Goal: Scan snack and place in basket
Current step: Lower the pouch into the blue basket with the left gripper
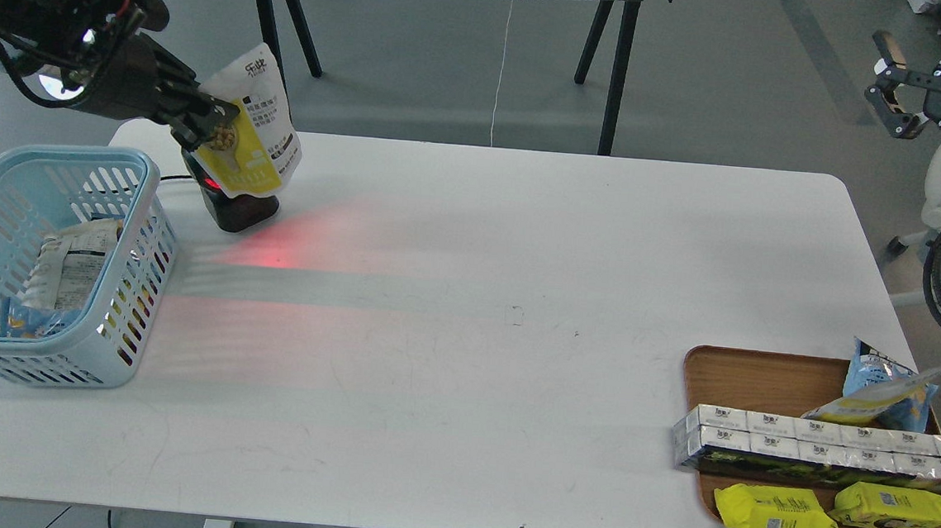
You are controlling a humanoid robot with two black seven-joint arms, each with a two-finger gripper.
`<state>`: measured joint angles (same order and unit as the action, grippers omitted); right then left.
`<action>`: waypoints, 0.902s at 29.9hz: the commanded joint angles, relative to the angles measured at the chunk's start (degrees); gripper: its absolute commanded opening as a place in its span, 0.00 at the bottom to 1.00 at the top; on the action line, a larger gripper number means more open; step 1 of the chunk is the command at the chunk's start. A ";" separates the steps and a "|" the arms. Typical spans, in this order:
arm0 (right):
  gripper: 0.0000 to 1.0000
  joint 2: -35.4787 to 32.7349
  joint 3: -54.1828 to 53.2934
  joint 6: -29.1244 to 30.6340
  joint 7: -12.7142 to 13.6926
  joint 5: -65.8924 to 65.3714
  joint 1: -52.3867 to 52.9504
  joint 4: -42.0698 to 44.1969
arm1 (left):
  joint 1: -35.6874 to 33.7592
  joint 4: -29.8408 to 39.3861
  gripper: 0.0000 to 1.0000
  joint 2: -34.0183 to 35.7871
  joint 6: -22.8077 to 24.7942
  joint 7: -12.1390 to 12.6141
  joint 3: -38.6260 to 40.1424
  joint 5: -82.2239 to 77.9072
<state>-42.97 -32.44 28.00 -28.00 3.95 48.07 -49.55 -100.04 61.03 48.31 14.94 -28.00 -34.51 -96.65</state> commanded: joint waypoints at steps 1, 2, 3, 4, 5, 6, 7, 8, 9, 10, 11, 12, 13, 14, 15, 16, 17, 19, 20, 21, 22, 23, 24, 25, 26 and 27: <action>1.00 -0.09 0.01 0.00 0.00 0.01 0.01 -0.29 | -3.06 0.49 0.00 5.55 0.26 0.00 0.06 -1.51; 1.00 -0.09 0.01 0.00 0.00 0.01 0.01 -0.29 | -3.15 0.40 0.00 6.79 0.26 0.00 0.32 -2.82; 1.00 -0.09 0.01 0.00 0.00 0.01 0.01 -0.29 | -3.15 0.40 0.00 8.45 0.26 0.00 0.67 -4.58; 1.00 -0.09 0.01 0.00 0.00 0.01 0.01 -0.29 | -3.15 0.40 0.00 9.69 0.26 0.00 1.20 -5.81; 1.00 -0.09 0.01 0.00 0.00 -0.08 0.01 -0.29 | -3.06 0.40 0.00 11.18 0.35 0.00 1.90 -6.78; 1.00 -0.09 0.09 0.00 0.00 0.01 0.01 -0.20 | -2.97 0.49 0.00 12.59 0.26 0.00 2.43 -7.32; 1.00 -0.09 0.09 0.00 0.00 -0.08 0.01 -0.20 | -2.88 0.49 0.00 13.99 0.26 0.00 2.78 -7.58; 1.00 -0.09 0.09 0.00 0.00 -0.08 0.01 -0.20 | -2.80 0.58 0.00 15.75 0.17 0.00 2.87 -7.85; 1.00 -0.09 0.09 0.00 0.00 -0.08 -0.08 -0.20 | -2.71 1.01 0.00 17.33 0.09 0.00 2.79 -7.93; 1.00 -0.01 0.09 0.00 0.00 -0.08 -0.08 -0.20 | -2.62 1.54 0.00 18.65 0.08 0.00 2.78 -8.20; 1.00 0.00 0.09 0.00 0.00 -0.08 -0.08 -0.20 | -2.62 2.33 0.00 19.97 0.08 0.00 2.70 -8.72; 1.00 0.00 0.09 0.00 0.00 -0.08 -0.17 -0.20 | -2.36 3.03 0.00 21.20 0.00 0.00 2.78 -9.51; 1.00 0.00 0.09 0.00 0.00 -0.08 -0.17 -0.29 | -2.10 3.47 0.00 22.17 0.00 0.00 2.78 -10.39; 1.00 0.00 0.18 0.00 0.00 -0.08 -0.17 -0.20 | -2.01 3.91 0.00 23.14 -0.09 0.00 2.61 -11.35; 1.00 0.00 0.18 0.00 0.00 -0.08 -0.17 -0.29 | -1.66 4.70 0.00 24.10 0.00 0.00 2.52 -12.06; 1.00 0.00 0.18 0.00 0.00 -0.08 -0.17 -0.20 | -1.04 5.58 0.00 25.07 0.00 0.00 2.52 -12.24; 1.00 0.00 0.18 0.00 0.00 -0.08 -0.17 -0.20 | -0.08 6.55 0.00 25.86 0.00 0.00 2.43 -12.33; 1.00 -0.09 0.09 0.00 0.00 -0.08 -0.17 -0.20 | 2.29 7.43 0.00 26.66 0.00 0.00 2.52 -12.33; 1.00 -0.09 0.09 0.00 0.00 -0.08 -0.17 -0.20 | 3.35 7.43 0.00 26.66 0.00 0.00 2.61 -12.33; 1.00 -0.18 0.09 0.00 0.00 -0.08 -0.17 -0.11 | 4.14 7.43 0.00 26.66 0.00 0.00 2.61 -12.33; 1.00 -0.27 0.09 0.00 0.00 -0.08 -0.17 -0.20 | 5.28 7.43 0.00 26.66 0.00 0.00 2.52 -12.33; 1.00 -0.36 0.09 0.00 0.00 -0.08 -0.17 -0.20 | 6.42 7.43 0.00 26.57 0.00 0.00 2.52 -12.33; 1.00 -0.36 0.09 0.00 0.00 -0.08 -0.17 -0.20 | 7.82 7.52 0.00 26.40 0.08 0.00 2.52 -12.33; 1.00 -0.44 0.09 0.00 0.00 -0.08 -0.17 -0.20 | 9.14 7.43 0.00 26.22 0.17 0.00 2.61 -12.33; 1.00 -0.36 0.09 0.00 0.00 -0.08 -0.17 -0.11 | 10.20 7.43 0.00 26.14 0.17 0.00 2.78 -12.33; 1.00 -0.44 0.09 0.00 0.00 -0.08 -0.17 -0.11 | 11.08 7.35 0.00 26.05 0.17 0.00 2.87 -12.33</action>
<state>-43.33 -32.34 28.00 -28.00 3.87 47.90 -49.72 -92.02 68.49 74.67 15.02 -28.00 -31.95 -108.99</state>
